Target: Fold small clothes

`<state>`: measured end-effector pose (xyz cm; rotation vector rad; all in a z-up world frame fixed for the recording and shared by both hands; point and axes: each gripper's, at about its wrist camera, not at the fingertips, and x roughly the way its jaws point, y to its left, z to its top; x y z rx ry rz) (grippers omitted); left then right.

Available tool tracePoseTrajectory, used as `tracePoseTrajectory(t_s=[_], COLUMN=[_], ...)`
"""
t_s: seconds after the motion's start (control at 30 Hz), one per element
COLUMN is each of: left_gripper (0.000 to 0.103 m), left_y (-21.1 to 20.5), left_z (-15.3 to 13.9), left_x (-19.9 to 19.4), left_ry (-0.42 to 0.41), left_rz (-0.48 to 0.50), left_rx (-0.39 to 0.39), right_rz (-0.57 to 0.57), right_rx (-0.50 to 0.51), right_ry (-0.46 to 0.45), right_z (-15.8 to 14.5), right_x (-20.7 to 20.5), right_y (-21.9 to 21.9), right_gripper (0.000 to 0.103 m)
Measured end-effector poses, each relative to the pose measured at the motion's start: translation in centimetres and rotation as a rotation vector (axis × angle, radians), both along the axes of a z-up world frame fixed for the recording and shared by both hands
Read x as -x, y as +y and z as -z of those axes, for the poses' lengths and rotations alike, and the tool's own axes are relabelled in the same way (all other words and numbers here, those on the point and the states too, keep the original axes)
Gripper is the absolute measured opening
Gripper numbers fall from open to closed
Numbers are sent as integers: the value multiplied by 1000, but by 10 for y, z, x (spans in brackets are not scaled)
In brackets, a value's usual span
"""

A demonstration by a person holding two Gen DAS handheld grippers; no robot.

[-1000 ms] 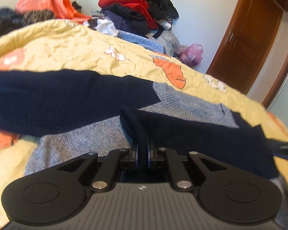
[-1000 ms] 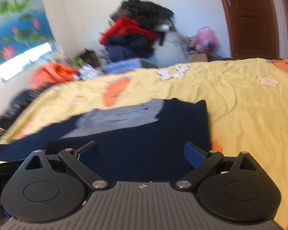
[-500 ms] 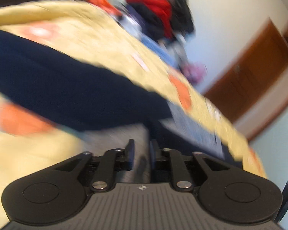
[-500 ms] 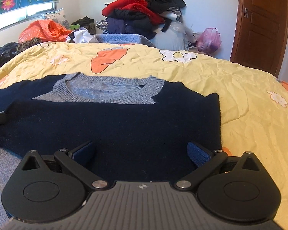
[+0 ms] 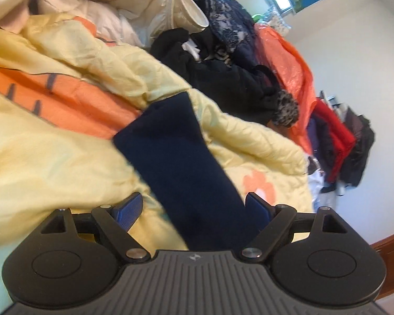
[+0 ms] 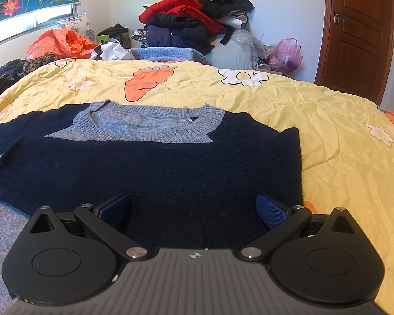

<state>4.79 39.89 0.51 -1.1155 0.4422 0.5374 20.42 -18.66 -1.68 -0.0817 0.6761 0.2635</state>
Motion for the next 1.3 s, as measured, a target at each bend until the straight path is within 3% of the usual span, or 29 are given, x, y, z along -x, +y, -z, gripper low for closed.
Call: tracePoseTrajectory(t_s=[0.07,0.13,0.2,0.27,0.37,0.47,0.57,0.63,0.73,0.83,0.93,1.0,1.1,1.2,1.23,1.3], left_gripper=[84,77,52,20,7,5,5,5,5,5,5,5,5,7,14,47], left_y=[7,13,18,22,20,2,-39,-85,-178,-266,-332,-353,-356,-340,-329,-300], left_z=[2,6,12,19,21,3,-27,-45,-63,-51,-23,-8,-13,-32,-38,-45], left_x=[-3,-6,-7,-11,-13,-17,-33,-47,-67,-82,-88,-87,-70,-52,-46,-41], left_ry=[-16,20,42,78,113,127,94,34,-73,-121,-49,-4,-39,-53,-40,-31], left_rz=[-3,-35,-65,-58,-45,-50,23,141,397,662,842,909,941,851,783,661], left_rx=[-14,-19,-29,-42,-97,-219,-365,-438,-534,-472,-480,-475,-533,-695,-750,-799], right_rz=[0,0,0,0,0,0,0,0,0,1,1,1,1,1,1,1], right_rx=[0,-1,-1,-1,-4,-4,-3,-4,-8,-19,-36,-45,-53,-62,-66,-76], right_ry=[0,0,0,0,0,0,0,0,0,0,0,0,0,-1,-1,-1], right_z=[0,0,0,0,0,0,0,0,-1,-2,-2,-2,-2,-2,-2,-2], right_x=[0,0,0,0,0,0,0,0,0,0,0,0,-1,0,0,0], right_y=[0,0,0,0,0,-1,0,-1,-1,-2,-5,-6,-7,-8,-9,-10], right_gripper=[103,103,103,103,103,103,103,103,103,103,103,103,103,103,103,103])
